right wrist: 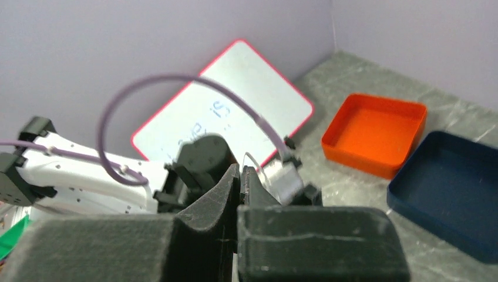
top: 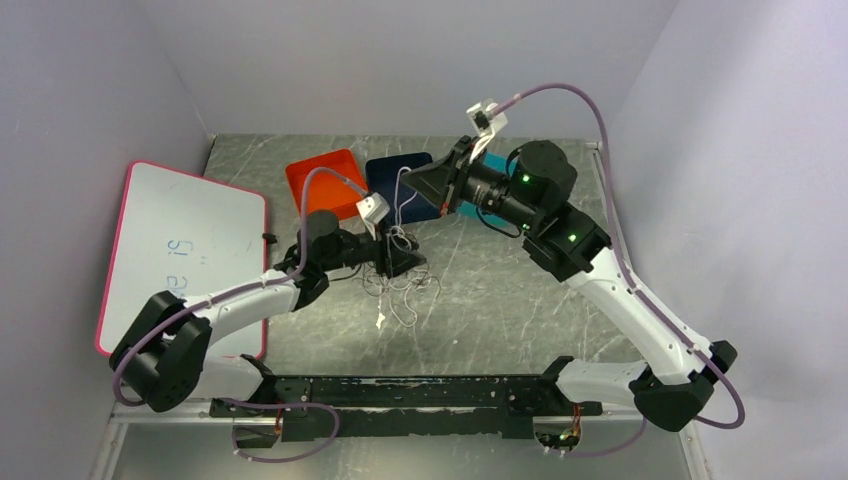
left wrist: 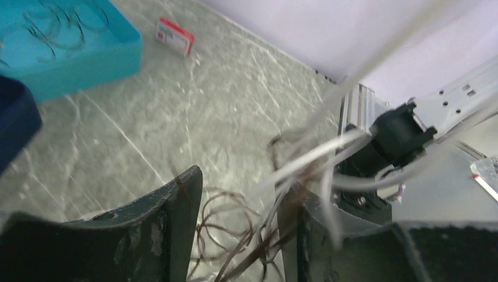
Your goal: Untangle the cables
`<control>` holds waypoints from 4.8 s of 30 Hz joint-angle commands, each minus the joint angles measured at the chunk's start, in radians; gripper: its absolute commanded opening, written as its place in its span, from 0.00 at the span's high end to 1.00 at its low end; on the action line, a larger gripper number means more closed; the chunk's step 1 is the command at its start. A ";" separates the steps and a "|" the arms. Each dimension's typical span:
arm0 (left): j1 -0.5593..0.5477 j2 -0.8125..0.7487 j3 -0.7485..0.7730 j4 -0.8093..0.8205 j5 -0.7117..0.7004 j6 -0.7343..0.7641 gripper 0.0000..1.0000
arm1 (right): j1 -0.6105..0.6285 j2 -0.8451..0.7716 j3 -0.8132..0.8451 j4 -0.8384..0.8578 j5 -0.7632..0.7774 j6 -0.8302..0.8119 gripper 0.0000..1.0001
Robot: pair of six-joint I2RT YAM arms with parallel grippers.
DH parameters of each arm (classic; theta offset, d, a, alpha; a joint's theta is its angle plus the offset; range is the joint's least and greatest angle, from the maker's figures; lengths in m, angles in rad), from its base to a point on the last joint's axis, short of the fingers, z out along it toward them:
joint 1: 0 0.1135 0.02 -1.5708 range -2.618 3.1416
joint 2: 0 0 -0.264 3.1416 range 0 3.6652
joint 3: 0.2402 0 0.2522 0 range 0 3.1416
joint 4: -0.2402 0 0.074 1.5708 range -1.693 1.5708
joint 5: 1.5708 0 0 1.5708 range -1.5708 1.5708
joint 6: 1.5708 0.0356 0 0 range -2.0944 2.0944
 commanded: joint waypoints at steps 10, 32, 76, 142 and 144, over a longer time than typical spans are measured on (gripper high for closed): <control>-0.035 -0.046 -0.249 0.096 -0.035 -0.072 0.77 | 0.003 -0.063 0.181 -0.022 0.121 -0.119 1.00; -0.036 0.005 -0.387 0.114 -0.093 -0.080 0.84 | 0.003 -0.138 0.424 -0.098 0.585 -0.408 1.00; -0.034 0.097 -0.424 0.059 -0.235 -0.082 0.73 | 0.004 -0.237 0.642 0.050 0.969 -0.884 1.00; -0.034 -0.101 -0.041 -0.471 -0.425 0.069 0.28 | -0.044 0.043 -0.484 -0.627 0.399 0.141 0.93; -0.034 -0.103 -0.051 -0.461 -0.421 0.063 0.29 | -0.043 0.070 -0.503 -0.621 0.336 0.130 0.92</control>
